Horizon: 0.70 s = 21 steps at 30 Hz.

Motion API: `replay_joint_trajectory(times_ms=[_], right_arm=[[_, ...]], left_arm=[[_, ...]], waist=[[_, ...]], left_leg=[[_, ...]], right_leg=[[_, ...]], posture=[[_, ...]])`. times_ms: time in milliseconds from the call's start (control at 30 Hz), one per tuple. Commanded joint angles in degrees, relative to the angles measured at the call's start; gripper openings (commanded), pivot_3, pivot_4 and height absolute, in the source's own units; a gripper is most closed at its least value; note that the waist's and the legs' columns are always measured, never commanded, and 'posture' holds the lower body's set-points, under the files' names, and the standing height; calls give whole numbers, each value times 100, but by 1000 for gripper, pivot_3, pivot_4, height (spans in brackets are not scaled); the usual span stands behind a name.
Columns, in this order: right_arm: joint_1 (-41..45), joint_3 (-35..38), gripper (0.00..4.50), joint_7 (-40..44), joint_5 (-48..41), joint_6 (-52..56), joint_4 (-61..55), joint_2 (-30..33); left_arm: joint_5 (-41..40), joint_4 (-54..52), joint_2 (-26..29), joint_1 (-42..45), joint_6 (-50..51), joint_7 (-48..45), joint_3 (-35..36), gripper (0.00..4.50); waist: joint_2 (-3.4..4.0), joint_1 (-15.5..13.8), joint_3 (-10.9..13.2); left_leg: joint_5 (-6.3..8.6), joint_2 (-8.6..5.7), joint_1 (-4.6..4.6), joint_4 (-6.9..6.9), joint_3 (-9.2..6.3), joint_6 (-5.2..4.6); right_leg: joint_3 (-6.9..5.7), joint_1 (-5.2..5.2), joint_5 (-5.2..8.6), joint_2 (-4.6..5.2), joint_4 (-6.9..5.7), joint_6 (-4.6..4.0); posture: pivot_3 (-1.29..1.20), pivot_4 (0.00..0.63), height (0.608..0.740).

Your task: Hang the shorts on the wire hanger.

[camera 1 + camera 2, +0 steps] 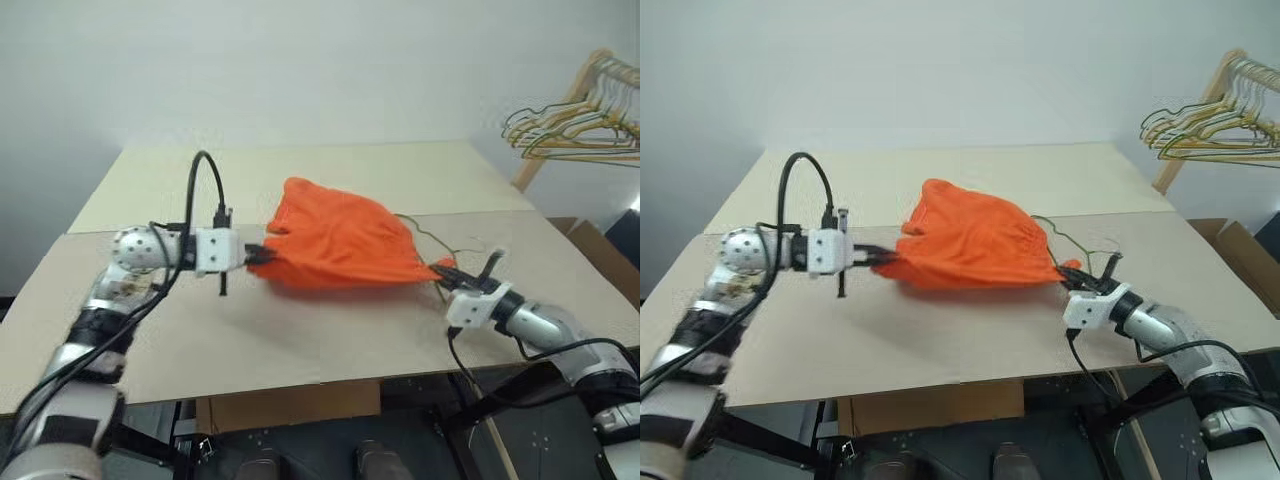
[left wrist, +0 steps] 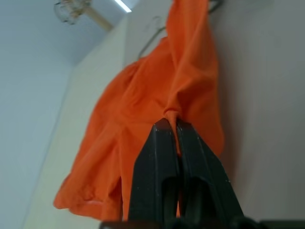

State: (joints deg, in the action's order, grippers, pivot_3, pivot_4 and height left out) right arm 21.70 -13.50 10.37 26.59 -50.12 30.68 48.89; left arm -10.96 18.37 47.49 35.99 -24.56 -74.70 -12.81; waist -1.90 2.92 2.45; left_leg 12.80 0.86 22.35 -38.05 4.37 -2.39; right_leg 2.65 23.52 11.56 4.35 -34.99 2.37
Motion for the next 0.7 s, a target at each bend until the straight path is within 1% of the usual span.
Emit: replay_joint_trajectory(times_ms=[33,67,100,133,233,300,333,400,533,600,700], right_arm=[[-43,59,17,51,260,-118,-285,186],[-99,52,17,38,354,-103,-366,186],[-156,44,17,27,445,-79,-455,187],[-218,38,17,21,523,-37,-545,184],[-472,65,17,-49,786,157,-844,179],[-667,111,17,-58,853,268,-1047,169],[-773,142,17,-45,846,328,-1162,154],[-999,185,17,40,782,435,-1408,154],[-1491,288,17,301,574,661,-1948,258],[-1665,343,17,406,498,723,-2113,311],[-1928,408,17,603,304,799,-2334,423]], left_arm=[[-176,-990,857,-461,541,-1077,-87,0],[-184,-1187,1064,-619,612,-1252,-80,0],[-217,-1388,1234,-775,754,-1359,-53,0],[-277,-1576,1381,-924,893,-1459,-20,0],[-458,-2126,1778,-1412,1236,-1637,98,0],[-514,-2438,1956,-1756,1393,-1580,201,0],[-524,-2593,2017,-1944,1459,-1497,266,0],[-620,-2970,2161,-2370,1683,-1374,415,0],[-792,-3693,2396,-3314,1989,-1150,817,0],[-843,-3978,2426,-3598,2187,-1017,964,0],[-894,-4319,2498,-3970,2398,-916,1157,0]], waist=[[3,-2,2],[3,-6,3],[4,-17,2],[4,-44,2],[6,-78,1],[5,-75,0],[5,-77,0],[4,-74,-2],[3,-71,-3],[3,-77,-3],[3,-75,-3]], left_leg=[[-4,7,-44,0,1,-4],[-3,12,-74,0,3,-1],[18,21,-93,1,0,34],[22,28,-107,1,-3,40],[21,39,-113,1,-10,42],[21,38,-111,1,-3,41],[20,38,-107,1,0,39],[-2,38,-94,1,4,-3],[6,39,-33,1,10,-6],[10,40,-32,1,17,-6],[9,45,-43,1,33,-4]], right_leg=[[-3,-40,13,1,-4,14],[-4,-63,13,3,-6,11],[-6,-81,13,6,-6,10],[-8,-93,15,9,-8,7],[-9,-98,17,20,-11,5],[-7,-94,17,27,-17,4],[-6,-91,22,29,-16,4],[-5,-76,31,30,-20,4],[-2,-16,34,23,-36,-18],[-2,-16,43,17,-40,-18],[-3,-20,60,16,-43,7]], posture=[[80,0,740],[75,0,740],[72,0,740],[70,0,740],[60,0,740],[55,0,740],[51,0,740],[50,0,740],[43,0,740],[42,0,740],[40,0,740]])
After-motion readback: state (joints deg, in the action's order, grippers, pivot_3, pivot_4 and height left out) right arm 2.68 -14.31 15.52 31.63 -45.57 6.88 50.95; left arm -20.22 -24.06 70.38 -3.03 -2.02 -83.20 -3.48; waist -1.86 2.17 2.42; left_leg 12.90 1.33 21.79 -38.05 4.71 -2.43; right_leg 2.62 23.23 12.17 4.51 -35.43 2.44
